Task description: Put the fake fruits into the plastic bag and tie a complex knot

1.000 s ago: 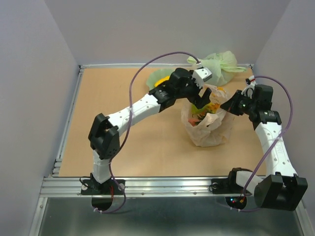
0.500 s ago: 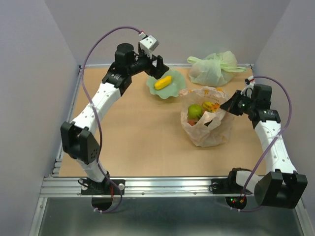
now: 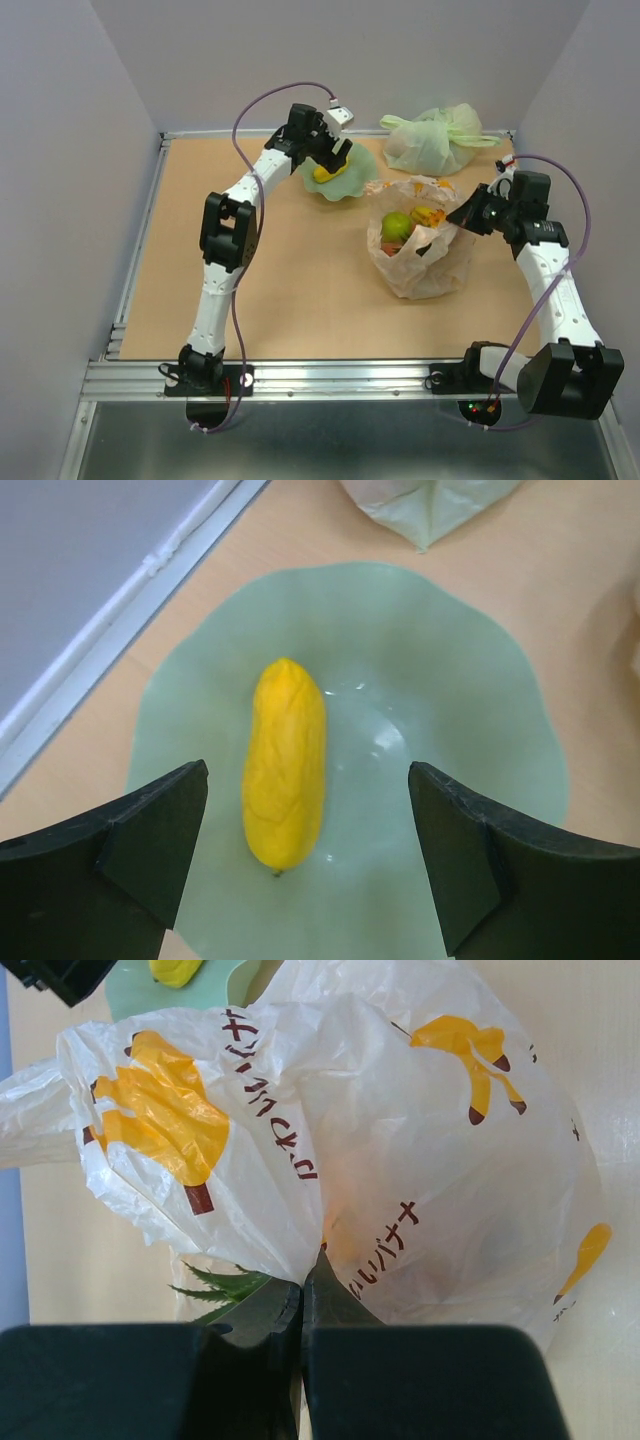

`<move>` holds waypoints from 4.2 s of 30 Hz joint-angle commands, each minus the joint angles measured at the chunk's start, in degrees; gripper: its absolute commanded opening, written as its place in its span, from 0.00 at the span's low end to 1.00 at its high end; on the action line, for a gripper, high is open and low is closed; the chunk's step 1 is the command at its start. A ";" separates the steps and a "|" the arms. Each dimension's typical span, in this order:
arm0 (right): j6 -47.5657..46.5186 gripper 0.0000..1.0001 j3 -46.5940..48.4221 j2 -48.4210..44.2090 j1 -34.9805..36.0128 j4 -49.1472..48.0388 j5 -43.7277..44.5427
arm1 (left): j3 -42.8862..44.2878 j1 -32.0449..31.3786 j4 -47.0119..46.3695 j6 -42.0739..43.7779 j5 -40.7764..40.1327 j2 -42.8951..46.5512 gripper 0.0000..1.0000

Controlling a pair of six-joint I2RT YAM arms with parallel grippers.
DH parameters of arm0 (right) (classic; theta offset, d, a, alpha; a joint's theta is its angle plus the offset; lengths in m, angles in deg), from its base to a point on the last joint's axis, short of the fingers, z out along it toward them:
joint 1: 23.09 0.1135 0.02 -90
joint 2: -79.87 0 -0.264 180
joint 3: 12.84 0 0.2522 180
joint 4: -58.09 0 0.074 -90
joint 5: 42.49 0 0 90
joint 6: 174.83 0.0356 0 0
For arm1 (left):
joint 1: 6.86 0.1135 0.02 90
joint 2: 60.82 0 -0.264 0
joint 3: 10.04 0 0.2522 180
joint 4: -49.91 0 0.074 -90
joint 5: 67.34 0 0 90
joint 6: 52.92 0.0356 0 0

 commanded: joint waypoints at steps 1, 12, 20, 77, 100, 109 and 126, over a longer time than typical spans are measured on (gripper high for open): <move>-1.29 0.01 0.91 0.42 0.28 -1.50 0.59 | 6.74 0.08 -1.91 5.20 -4.73 -2.56 0.95; -1.21 0.00 1.43 1.83 0.28 -1.59 0.68 | 5.25 0.44 -2.44 5.29 -4.65 -6.88 0.93; -1.03 0.00 1.79 0.86 0.28 -1.32 0.24 | 7.63 0.43 3.27 2.57 -2.10 -8.81 0.74; -1.29 0.00 2.23 -3.35 0.28 -3.61 -9.26 | -20.98 -23.38 17.85 -7.19 3.09 31.02 0.30; -2.61 0.00 1.96 -2.66 0.28 -3.69 -9.61 | -11.33 -23.47 7.31 -7.64 0.89 27.10 0.99; -2.88 0.00 2.31 -1.08 0.37 -3.70 -11.62 | -29.37 -17.67 7.83 2.43 18.18 49.18 0.99; -2.52 0.01 2.23 -1.16 0.37 -3.96 -14.70 | -25.95 -34.45 23.85 48.17 10.66 46.04 0.99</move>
